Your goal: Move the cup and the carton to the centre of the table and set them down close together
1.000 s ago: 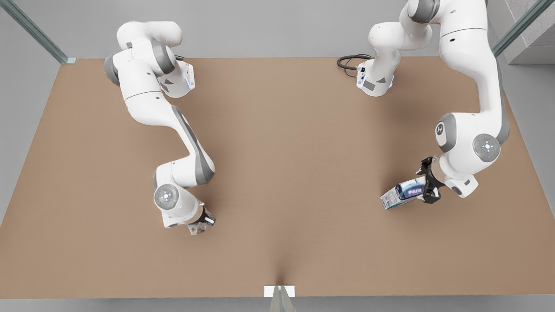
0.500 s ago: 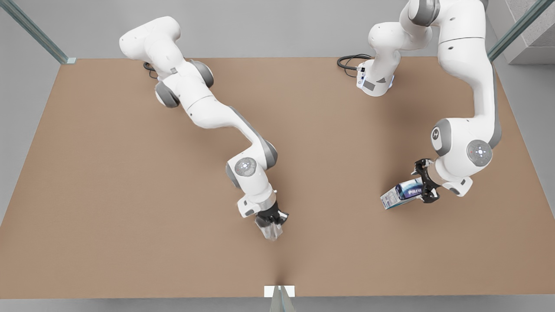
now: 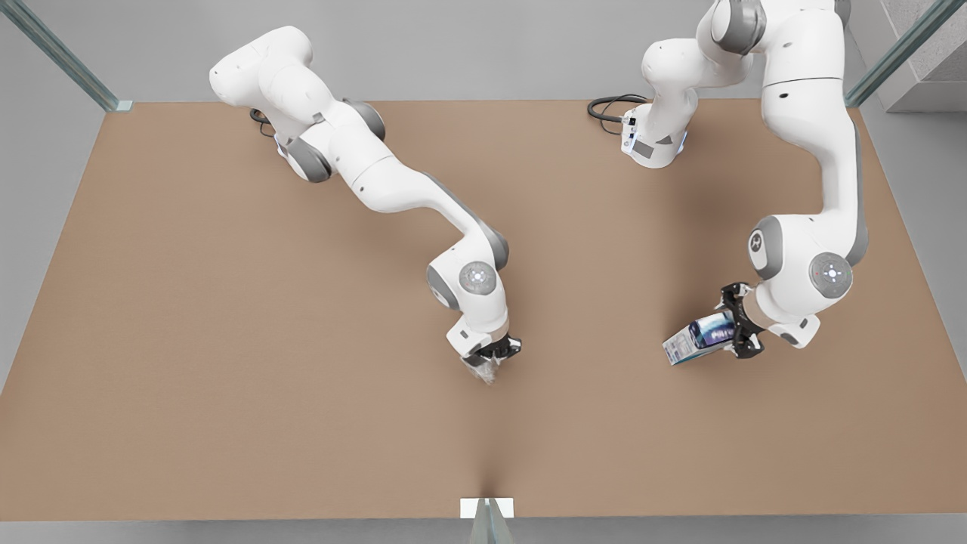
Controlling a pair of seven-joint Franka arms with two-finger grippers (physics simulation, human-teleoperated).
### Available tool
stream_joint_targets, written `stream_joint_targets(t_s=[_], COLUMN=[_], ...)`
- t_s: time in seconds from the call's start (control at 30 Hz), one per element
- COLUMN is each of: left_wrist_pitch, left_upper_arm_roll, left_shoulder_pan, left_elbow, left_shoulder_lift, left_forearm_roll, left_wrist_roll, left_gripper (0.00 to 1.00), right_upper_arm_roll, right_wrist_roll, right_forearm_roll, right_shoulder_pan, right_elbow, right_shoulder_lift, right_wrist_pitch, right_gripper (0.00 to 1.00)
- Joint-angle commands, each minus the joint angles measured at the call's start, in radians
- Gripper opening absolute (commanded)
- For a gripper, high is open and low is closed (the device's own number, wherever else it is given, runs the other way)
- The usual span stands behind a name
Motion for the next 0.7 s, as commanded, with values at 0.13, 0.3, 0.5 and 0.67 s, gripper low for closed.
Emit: stream_joint_targets(t_s=[0.13,0.3,0.5,0.67], left_wrist_pitch=[0.008,0.015,0.034,0.012], left_upper_arm_roll=[0.000,0.000,0.002,0.002], left_shoulder_pan=[0.001,0.005,0.007,0.008], left_elbow=[0.002,0.006,0.005,0.020], left_shoulder_lift=[0.020,0.057,0.064,0.021], left_forearm_roll=[0.001,0.003,0.003,0.000], left_wrist_roll=[0.000,0.009,0.012,0.054], left_gripper=[1.00,0.93,0.59,0.67], right_upper_arm_roll=[0.000,0.006,0.026,0.117], right_wrist_roll=[-0.001,0.001,0.006,-0.028], right_forearm_roll=[-0.001,0.009,0.013,-0.001], right_shoulder_pan=[0.008,0.008,0.000,-0.189], right_elbow=[0.001,0.008,0.004,-0.358], right_shoulder_lift=[0.002,-0.002,-0.050,-0.407], right_wrist_pitch=[0.008,0.051,0.033,-0.018], right_gripper=[1.00,1.00,1.00,1.00])
